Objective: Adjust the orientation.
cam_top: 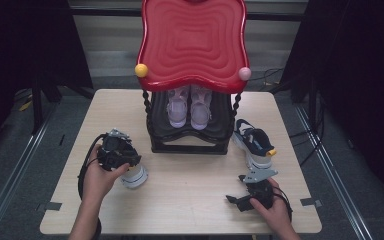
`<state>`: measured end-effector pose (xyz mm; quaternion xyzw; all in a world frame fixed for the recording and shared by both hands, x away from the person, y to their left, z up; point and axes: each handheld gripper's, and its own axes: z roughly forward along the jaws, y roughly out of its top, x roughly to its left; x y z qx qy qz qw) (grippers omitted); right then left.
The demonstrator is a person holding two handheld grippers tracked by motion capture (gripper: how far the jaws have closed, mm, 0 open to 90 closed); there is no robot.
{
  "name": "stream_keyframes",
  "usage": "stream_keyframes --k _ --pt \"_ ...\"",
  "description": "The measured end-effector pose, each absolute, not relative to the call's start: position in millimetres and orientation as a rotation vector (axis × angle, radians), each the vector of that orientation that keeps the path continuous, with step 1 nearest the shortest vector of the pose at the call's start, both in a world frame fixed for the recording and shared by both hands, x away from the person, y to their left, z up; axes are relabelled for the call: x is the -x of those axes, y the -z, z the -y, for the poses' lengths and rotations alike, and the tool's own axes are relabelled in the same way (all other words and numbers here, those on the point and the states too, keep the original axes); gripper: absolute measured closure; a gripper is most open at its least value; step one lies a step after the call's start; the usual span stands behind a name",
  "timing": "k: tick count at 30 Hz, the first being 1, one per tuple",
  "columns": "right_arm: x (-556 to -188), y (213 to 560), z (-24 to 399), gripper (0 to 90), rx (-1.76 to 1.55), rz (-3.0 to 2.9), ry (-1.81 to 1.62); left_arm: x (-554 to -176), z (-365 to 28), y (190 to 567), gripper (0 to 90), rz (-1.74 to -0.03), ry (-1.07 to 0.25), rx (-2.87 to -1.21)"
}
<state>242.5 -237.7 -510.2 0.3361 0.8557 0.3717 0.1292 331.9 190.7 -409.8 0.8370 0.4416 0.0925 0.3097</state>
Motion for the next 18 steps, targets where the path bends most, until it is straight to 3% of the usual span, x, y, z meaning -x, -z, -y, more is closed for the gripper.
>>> stream_keyframes --k 10,18 --pt "-242.6 510.2 237.7 12.7 -0.977 -2.488 -1.08 -343.8 -191.6 405.0 41.1 -1.128 -0.095 -2.419" --pt "-242.6 510.2 237.7 12.7 -0.976 -2.488 -1.08 -349.6 -185.7 398.3 40.4 -1.08 -0.06 -2.533"
